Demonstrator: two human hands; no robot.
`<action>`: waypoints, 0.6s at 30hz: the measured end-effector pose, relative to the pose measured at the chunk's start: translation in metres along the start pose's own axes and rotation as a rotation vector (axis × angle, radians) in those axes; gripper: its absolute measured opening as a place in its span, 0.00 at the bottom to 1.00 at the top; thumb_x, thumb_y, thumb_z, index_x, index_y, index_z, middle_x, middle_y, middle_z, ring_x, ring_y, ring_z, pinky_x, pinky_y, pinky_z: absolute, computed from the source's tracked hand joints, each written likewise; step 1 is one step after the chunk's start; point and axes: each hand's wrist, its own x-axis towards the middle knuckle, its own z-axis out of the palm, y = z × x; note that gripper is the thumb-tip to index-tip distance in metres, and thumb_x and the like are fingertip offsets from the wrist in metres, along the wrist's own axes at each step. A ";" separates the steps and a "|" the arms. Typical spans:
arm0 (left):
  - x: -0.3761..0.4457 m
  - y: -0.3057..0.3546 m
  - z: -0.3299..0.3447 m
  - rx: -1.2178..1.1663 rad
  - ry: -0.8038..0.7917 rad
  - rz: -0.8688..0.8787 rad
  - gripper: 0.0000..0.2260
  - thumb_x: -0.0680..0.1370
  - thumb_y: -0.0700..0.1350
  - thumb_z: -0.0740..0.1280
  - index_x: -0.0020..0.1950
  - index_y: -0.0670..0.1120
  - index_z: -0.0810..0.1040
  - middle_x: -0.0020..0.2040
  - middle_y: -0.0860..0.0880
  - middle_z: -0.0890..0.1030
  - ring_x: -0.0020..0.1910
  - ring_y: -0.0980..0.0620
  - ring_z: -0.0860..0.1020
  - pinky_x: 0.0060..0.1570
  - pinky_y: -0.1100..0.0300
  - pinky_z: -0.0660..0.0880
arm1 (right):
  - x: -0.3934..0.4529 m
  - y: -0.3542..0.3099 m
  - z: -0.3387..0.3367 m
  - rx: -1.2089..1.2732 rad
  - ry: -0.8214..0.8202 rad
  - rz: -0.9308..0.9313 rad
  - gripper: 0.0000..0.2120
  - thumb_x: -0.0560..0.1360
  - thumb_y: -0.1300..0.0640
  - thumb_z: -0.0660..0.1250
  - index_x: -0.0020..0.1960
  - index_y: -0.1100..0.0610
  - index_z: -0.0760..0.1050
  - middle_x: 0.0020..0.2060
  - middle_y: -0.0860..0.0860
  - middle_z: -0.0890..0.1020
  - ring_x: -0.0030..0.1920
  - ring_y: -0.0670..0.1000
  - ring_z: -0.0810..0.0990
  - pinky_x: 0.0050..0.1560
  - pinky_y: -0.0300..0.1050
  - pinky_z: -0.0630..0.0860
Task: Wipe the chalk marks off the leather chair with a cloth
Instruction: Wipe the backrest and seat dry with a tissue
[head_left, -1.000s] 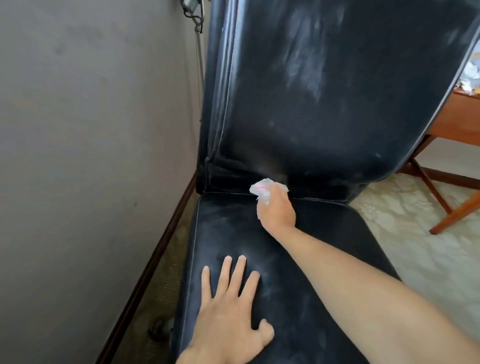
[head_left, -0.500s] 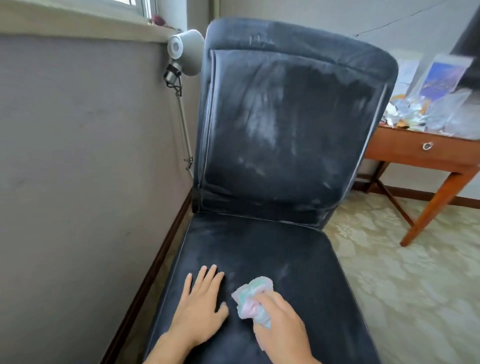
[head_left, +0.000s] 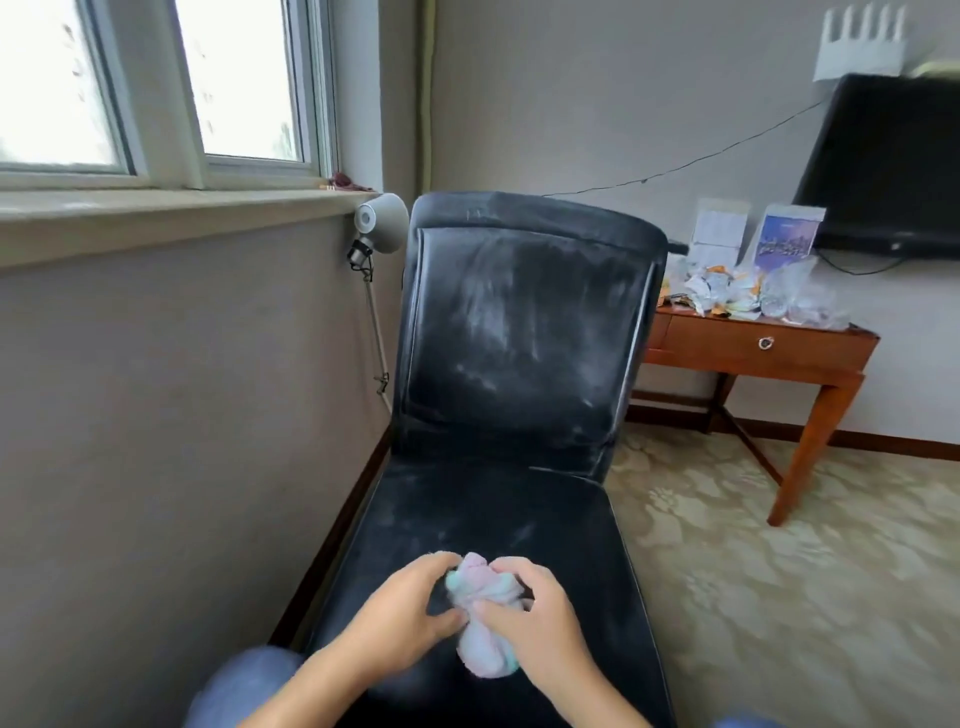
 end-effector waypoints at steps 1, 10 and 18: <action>-0.003 0.005 -0.008 -0.003 0.030 -0.008 0.16 0.73 0.60 0.71 0.58 0.65 0.73 0.56 0.64 0.79 0.58 0.63 0.77 0.61 0.56 0.75 | -0.005 -0.008 -0.002 0.034 -0.003 -0.013 0.13 0.70 0.57 0.75 0.51 0.42 0.82 0.51 0.46 0.83 0.51 0.47 0.83 0.54 0.45 0.81; -0.009 0.065 -0.054 -0.306 0.098 -0.004 0.13 0.76 0.56 0.74 0.54 0.53 0.76 0.43 0.43 0.82 0.38 0.50 0.78 0.44 0.40 0.79 | -0.018 -0.077 -0.032 0.283 0.102 -0.115 0.08 0.76 0.57 0.73 0.53 0.48 0.79 0.47 0.49 0.86 0.49 0.48 0.86 0.52 0.52 0.83; 0.040 0.089 -0.087 -0.514 0.217 -0.057 0.10 0.77 0.53 0.77 0.48 0.48 0.81 0.40 0.51 0.83 0.39 0.56 0.81 0.39 0.58 0.77 | 0.041 -0.102 -0.049 0.317 0.072 -0.132 0.04 0.78 0.56 0.72 0.51 0.55 0.82 0.44 0.54 0.87 0.46 0.54 0.87 0.52 0.62 0.82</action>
